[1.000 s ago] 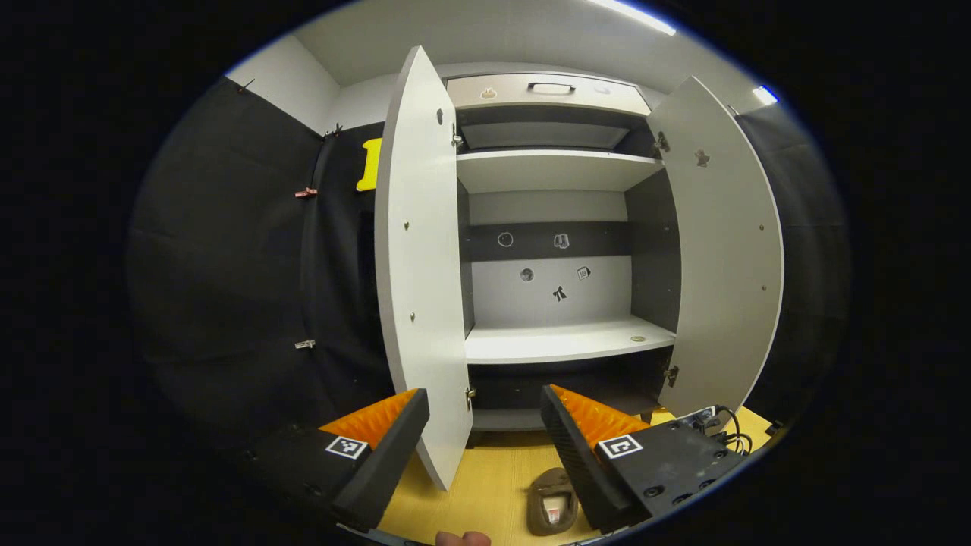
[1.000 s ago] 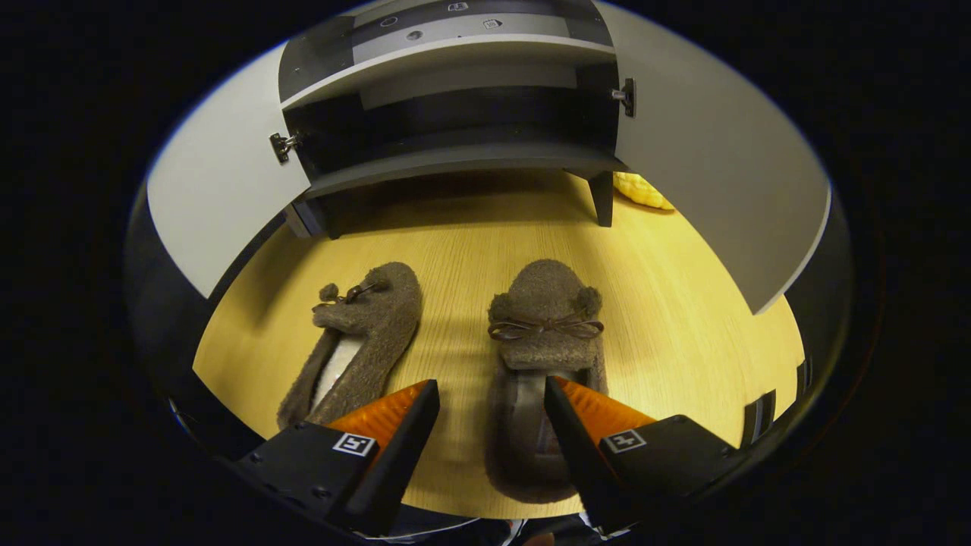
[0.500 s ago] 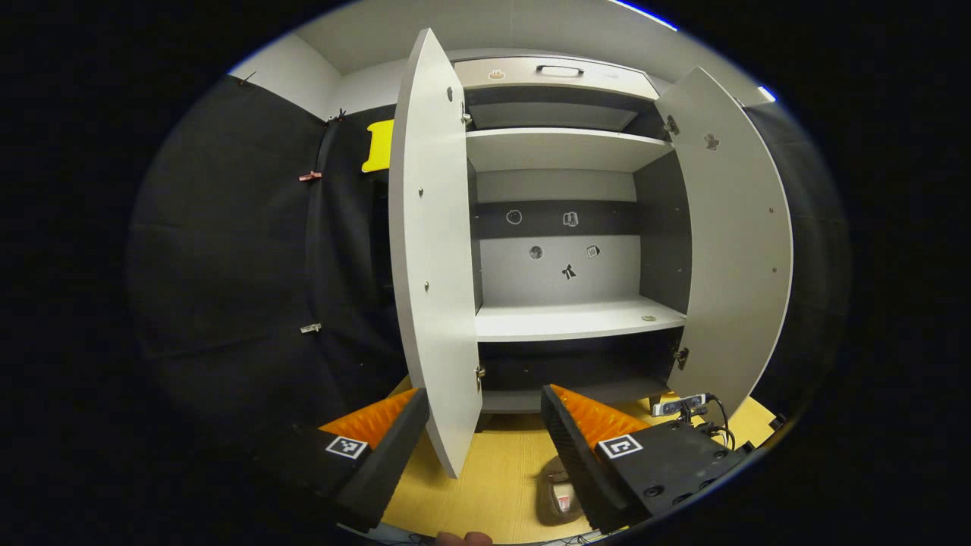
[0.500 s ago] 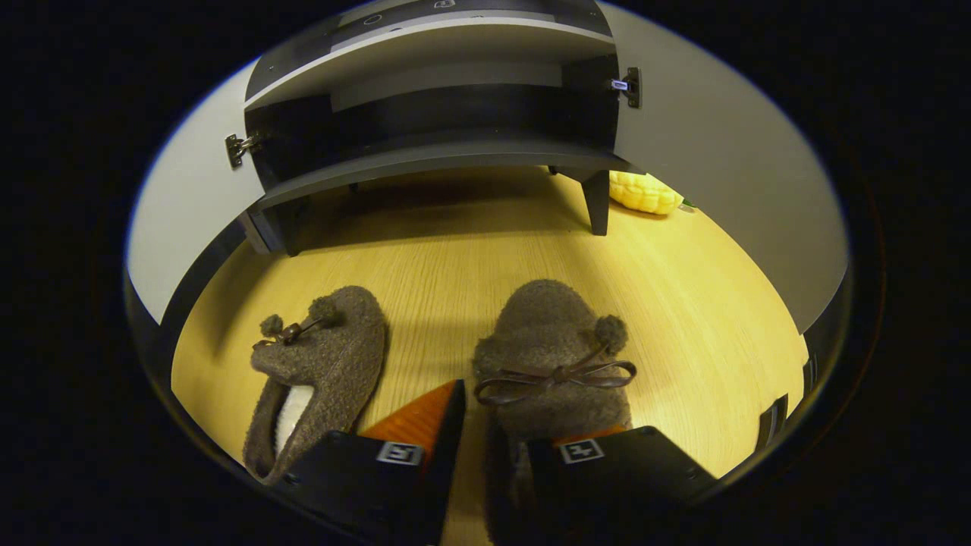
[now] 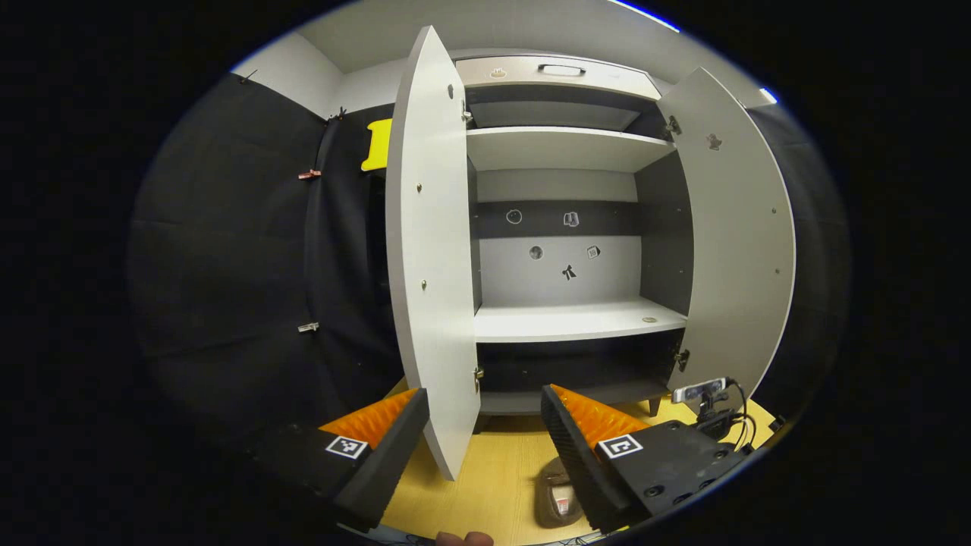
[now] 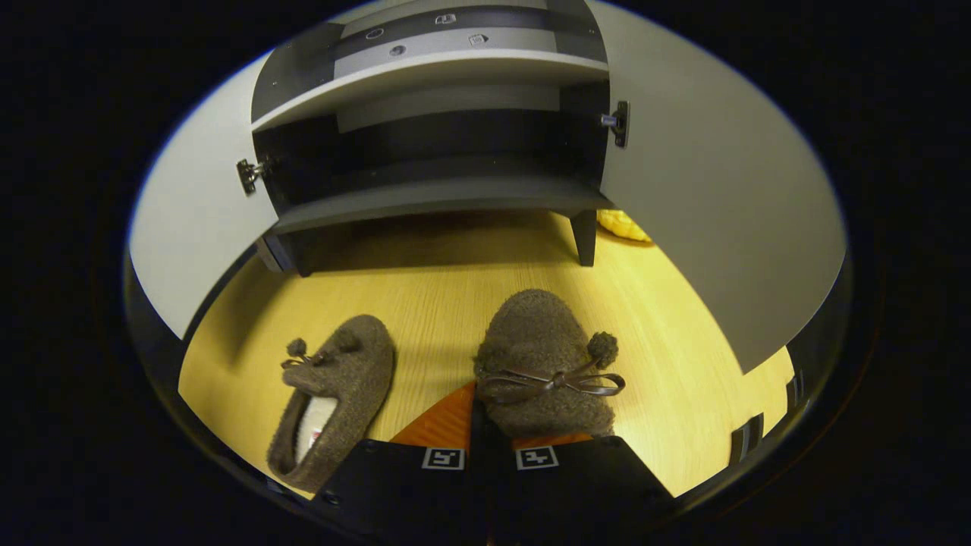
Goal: Grab one shoe with the right hand and put it into the shoe cabinet, grab the other shoe with the left hand and put it into the shoe cabinet; then close the right door with the right hand and the left door with the left hand.
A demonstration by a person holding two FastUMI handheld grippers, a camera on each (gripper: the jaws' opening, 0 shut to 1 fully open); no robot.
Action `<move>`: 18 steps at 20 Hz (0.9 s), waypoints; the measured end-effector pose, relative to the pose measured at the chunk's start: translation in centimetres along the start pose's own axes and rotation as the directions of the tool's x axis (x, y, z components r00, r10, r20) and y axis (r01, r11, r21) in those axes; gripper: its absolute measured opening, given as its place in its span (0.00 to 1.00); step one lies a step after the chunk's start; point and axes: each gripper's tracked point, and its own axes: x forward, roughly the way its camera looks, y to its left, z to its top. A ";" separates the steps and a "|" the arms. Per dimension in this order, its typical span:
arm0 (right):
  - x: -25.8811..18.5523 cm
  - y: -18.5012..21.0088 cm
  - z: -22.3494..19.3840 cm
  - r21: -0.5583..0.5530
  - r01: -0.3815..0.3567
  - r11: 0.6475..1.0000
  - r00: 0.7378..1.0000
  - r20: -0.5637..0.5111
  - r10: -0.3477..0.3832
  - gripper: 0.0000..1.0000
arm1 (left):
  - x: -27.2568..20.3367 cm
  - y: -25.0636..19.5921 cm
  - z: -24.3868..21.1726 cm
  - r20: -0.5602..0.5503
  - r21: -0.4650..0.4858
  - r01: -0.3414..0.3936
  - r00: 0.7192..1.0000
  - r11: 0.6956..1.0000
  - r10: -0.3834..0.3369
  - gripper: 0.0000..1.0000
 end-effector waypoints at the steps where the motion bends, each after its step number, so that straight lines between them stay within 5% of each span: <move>1: -1.0 0.2 1.4 0.005 -0.012 1.000 1.000 0.013 0.012 0.10 | 0.0 -0.1 -0.1 0.000 0.002 0.002 1.000 1.000 -0.002 0.95; 11: -9.5 2.0 16.7 0.033 -0.082 0.996 0.991 0.113 0.078 0.10 | 0.6 -2.5 0.1 0.015 -0.008 0.055 0.998 0.998 -0.055 0.95; 18: -9.9 3.5 31.1 -0.040 -0.086 0.995 0.965 0.245 0.093 0.10 | 1.2 -4.0 0.4 0.022 -0.014 0.089 0.996 0.996 -0.089 0.95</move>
